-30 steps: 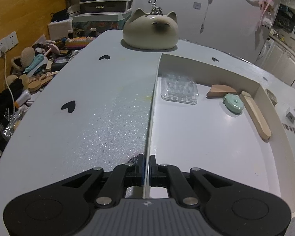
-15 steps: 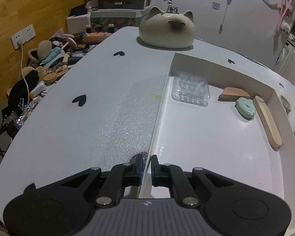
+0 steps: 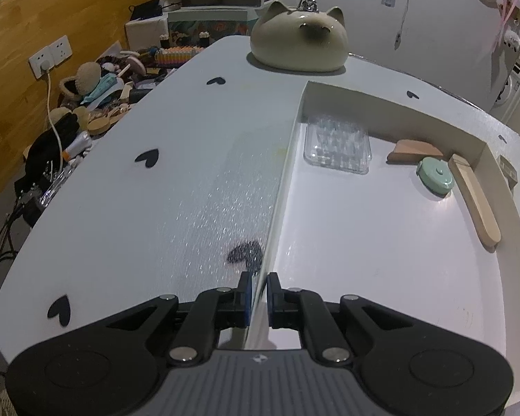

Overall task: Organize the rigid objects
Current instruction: 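Move the right tool to the green frog cork coaster and grasp it, then carry the frog coaster with the right tool over the box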

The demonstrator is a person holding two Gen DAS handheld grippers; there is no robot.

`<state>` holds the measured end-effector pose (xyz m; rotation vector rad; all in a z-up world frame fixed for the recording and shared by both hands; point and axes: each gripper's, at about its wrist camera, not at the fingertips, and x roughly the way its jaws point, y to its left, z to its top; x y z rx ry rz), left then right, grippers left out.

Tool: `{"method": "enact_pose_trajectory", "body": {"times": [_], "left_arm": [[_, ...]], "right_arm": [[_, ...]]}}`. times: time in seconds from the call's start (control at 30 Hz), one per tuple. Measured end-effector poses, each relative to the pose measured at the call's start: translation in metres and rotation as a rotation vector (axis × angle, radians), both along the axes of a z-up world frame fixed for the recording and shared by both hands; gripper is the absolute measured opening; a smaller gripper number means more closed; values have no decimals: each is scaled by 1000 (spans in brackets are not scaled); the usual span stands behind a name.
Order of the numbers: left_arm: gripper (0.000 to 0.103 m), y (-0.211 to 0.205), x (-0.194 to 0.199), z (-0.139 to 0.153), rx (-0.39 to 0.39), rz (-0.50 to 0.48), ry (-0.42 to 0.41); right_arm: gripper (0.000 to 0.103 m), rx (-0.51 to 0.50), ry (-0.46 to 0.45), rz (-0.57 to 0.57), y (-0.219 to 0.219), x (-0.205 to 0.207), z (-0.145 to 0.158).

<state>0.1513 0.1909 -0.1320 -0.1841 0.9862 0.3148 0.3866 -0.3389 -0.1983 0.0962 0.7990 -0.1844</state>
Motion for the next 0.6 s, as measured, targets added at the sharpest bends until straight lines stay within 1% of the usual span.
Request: {"method": "enact_pose_trajectory", "body": {"times": [0.3,0.37,0.6], "left_arm": [[9,-3,-18,1,-7,13,41],[9,-4,-21,1,-8,15,39],[9,-4,-20,-1,-3,-4,32]], "right_arm": [[102,0,-29,24,-2,-1,-2],[101,-2,-36,25,-1,-2,-2],[100,-2,-35,11,5,-12,-1]]}}
